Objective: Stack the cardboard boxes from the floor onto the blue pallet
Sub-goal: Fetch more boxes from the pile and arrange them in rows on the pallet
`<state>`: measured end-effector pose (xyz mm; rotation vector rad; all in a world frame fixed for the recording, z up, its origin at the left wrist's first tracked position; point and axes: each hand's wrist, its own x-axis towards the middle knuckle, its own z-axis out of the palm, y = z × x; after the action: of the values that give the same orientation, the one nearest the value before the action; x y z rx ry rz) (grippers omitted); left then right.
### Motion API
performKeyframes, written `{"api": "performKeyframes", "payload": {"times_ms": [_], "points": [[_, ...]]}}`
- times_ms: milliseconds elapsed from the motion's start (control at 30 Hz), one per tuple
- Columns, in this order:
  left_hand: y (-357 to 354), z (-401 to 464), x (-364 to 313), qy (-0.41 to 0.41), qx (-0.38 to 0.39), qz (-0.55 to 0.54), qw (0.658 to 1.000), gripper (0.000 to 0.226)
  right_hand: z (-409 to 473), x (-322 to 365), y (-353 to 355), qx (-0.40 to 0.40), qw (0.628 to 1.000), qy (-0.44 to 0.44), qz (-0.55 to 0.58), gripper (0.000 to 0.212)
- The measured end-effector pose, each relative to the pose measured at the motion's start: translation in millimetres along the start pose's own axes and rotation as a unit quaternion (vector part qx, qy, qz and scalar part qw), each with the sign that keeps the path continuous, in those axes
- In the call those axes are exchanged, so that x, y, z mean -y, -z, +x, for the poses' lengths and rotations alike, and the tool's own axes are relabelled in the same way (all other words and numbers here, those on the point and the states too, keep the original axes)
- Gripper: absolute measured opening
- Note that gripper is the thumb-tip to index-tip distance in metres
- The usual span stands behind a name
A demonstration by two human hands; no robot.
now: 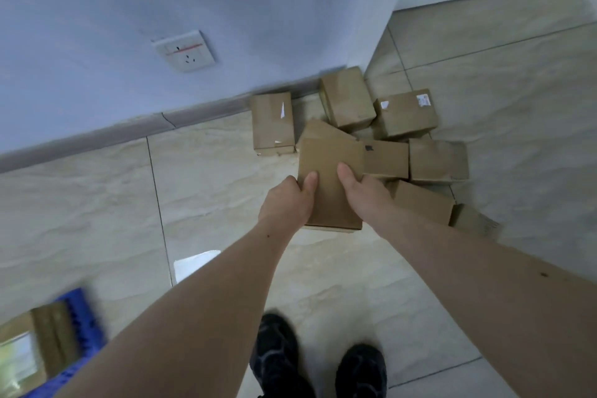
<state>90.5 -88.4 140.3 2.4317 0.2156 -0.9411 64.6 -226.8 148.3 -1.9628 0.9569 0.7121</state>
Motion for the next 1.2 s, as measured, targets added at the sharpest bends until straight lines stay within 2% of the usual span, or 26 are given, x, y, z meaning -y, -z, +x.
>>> {"api": "performKeyframes", "payload": {"times_ms": [167,300,567,933,1200], "points": [[44.9,-37.3,17.9,0.011,-0.036,-0.029,0.999,0.063,-44.5,35.8,-5.6,0.003,0.999,0.037,-0.025,0.074],[65.4,-77.6,54.0,0.036,-0.062,-0.066,0.995,0.064,-87.2,50.7,-25.6,0.023,0.993,0.072,-0.086,0.070],[87.3,-176.0,159.6,0.090,-0.104,-0.160,0.978,0.055,-174.2,58.5,-111.5,0.070,0.971,0.139,-0.183,0.075],[123.8,-293.8,376.3,0.139,-0.166,-0.199,0.956,0.055,-323.4,56.0,-301.3,0.126,0.941,0.196,-0.243,0.076],[142.3,-367.0,559.7,0.182,-0.151,-0.226,0.945,0.061,-423.1,27.0,-473.4,0.164,0.934,0.191,-0.253,0.074]]}}
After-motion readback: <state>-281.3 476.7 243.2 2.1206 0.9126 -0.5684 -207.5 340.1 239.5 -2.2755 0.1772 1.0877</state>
